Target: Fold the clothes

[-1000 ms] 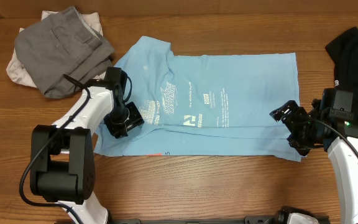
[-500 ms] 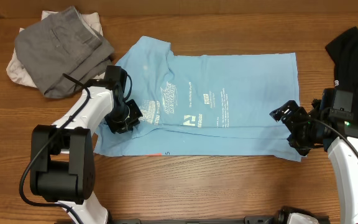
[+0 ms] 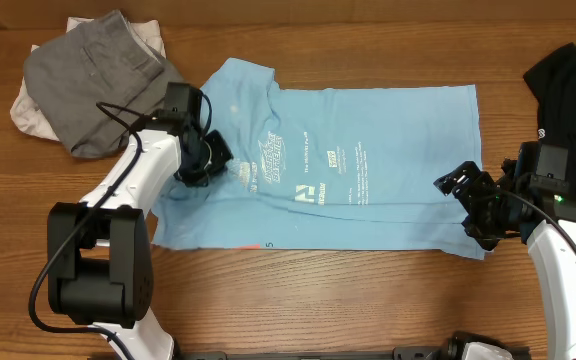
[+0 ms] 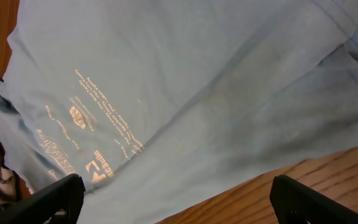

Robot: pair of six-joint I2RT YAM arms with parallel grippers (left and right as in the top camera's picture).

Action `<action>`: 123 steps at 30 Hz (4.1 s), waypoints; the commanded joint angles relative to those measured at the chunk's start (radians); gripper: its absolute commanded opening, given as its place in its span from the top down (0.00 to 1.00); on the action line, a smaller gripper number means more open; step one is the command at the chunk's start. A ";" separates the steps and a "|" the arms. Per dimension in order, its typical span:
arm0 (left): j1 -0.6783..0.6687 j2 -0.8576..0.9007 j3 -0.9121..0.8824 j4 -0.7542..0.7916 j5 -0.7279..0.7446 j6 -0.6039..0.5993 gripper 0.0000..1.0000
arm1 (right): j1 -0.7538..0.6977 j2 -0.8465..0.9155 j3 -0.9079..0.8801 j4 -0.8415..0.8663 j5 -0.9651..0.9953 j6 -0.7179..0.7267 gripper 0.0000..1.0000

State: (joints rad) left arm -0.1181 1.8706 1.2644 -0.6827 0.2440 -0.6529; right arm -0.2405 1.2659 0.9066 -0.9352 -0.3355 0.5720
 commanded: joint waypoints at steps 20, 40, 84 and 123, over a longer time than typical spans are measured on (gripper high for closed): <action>-0.006 0.014 0.021 0.094 0.008 0.003 0.02 | 0.006 -0.009 -0.005 0.010 0.005 -0.003 0.00; 0.133 0.016 0.016 -0.312 -0.176 0.137 0.17 | 0.006 -0.009 -0.005 0.003 0.005 -0.003 0.00; 0.360 0.186 0.185 -0.654 -0.501 0.042 0.72 | 0.006 0.000 -0.005 0.002 0.002 -0.003 0.00; 0.037 0.053 0.320 -0.704 -0.226 0.287 0.00 | 0.006 0.083 -0.332 0.396 -0.129 0.090 0.03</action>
State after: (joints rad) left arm -0.0792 1.9461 1.5661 -1.3895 0.0082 -0.3847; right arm -0.2405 1.3476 0.5812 -0.5465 -0.4816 0.6559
